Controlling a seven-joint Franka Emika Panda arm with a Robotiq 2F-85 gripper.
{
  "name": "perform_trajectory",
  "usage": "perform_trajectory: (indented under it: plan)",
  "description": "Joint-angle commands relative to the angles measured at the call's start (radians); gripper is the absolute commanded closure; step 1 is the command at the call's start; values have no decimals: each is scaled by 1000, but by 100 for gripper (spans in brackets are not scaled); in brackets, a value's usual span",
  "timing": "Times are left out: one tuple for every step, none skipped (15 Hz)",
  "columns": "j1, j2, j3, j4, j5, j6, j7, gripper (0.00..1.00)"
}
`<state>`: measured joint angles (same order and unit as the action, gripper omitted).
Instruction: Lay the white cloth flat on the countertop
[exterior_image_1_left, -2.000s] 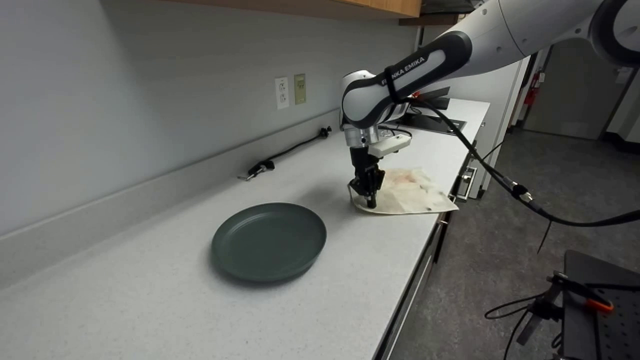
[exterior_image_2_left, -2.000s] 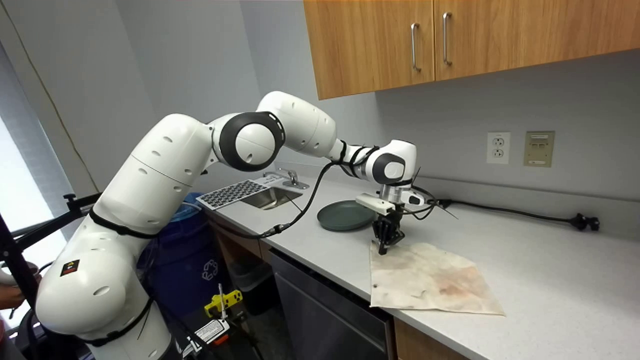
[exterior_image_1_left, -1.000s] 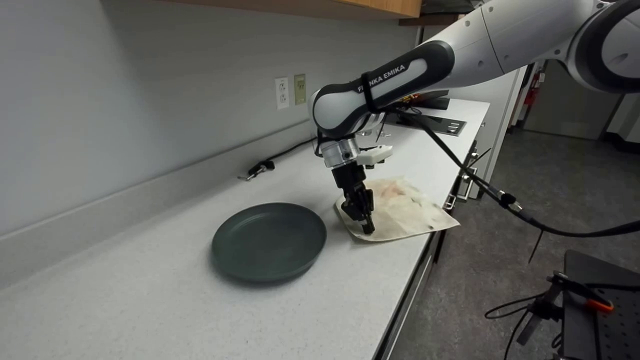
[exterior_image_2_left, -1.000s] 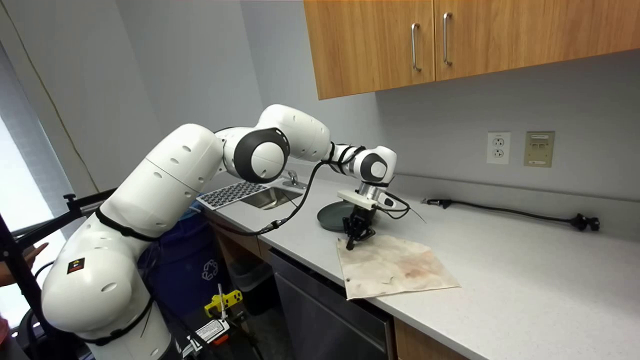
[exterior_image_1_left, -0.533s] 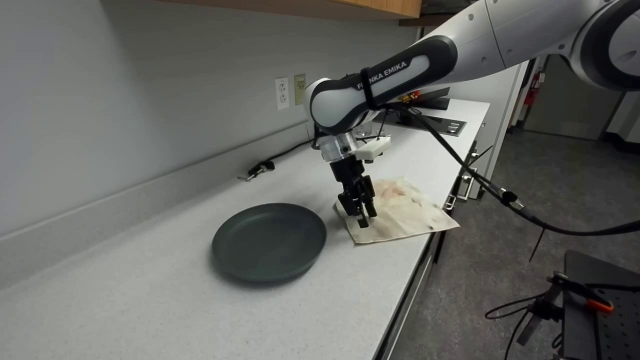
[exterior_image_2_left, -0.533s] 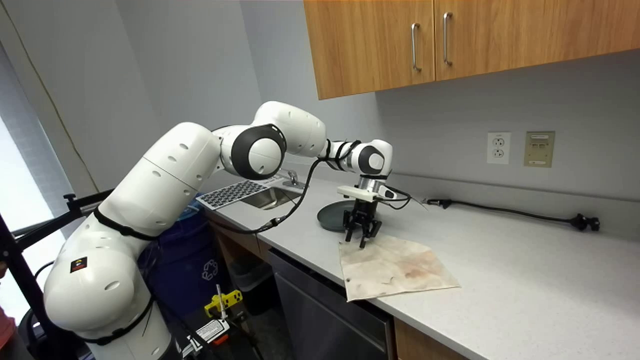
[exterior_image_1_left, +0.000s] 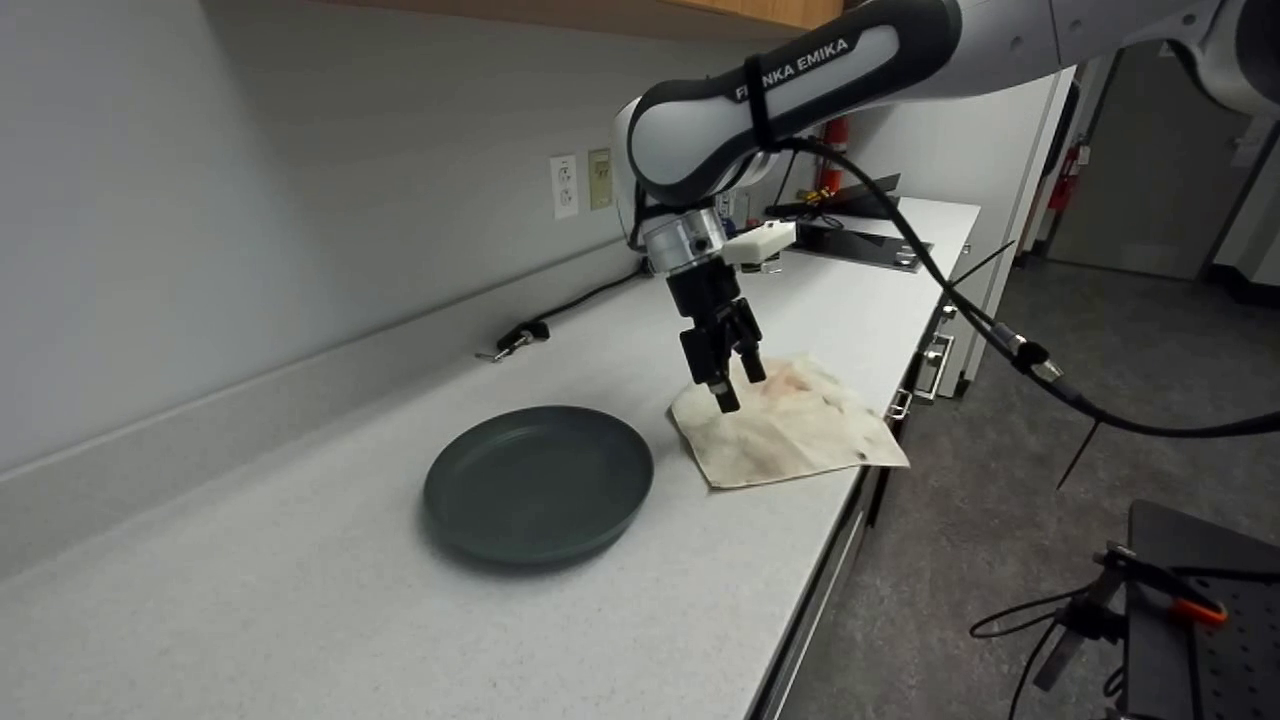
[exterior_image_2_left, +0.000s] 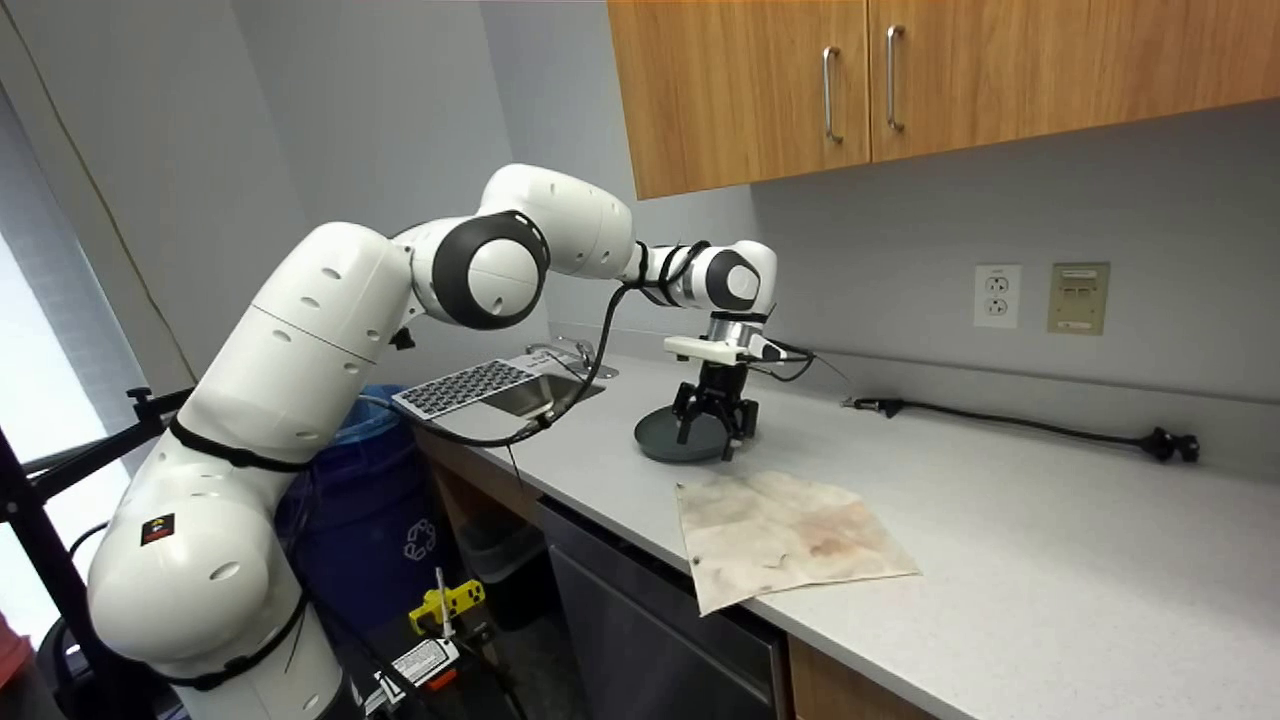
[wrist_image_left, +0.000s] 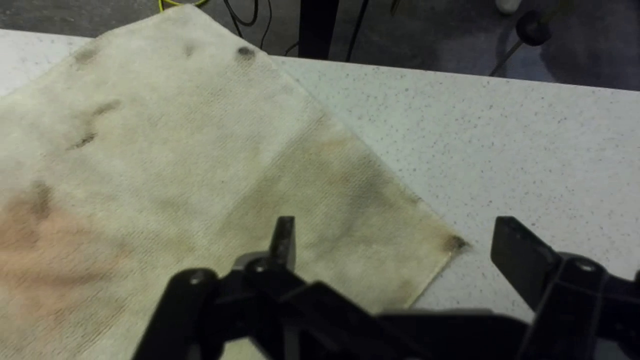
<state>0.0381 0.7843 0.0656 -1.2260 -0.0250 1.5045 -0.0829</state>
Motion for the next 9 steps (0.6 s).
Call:
perform_trajectory:
  plan:
    - [13,-139,-9,-159,8,5,41,0]
    - [15,-173,-10,-202,8,20,55,0]
    - [17,-208,-12,-248,6,40,71,0]
    - [14,-245,-9,-298,13,57,77,0]
    - [12,-281,-9,-350,18,81,87,0]
    - [10,-310,-9,-393,21,99,92,0]
    - [9,-341,-9,-438,22,126,96,0]
    - [12,-373,-11,-486,13,156,96,0]
    - [20,-408,-15,-535,-7,197,105,0]
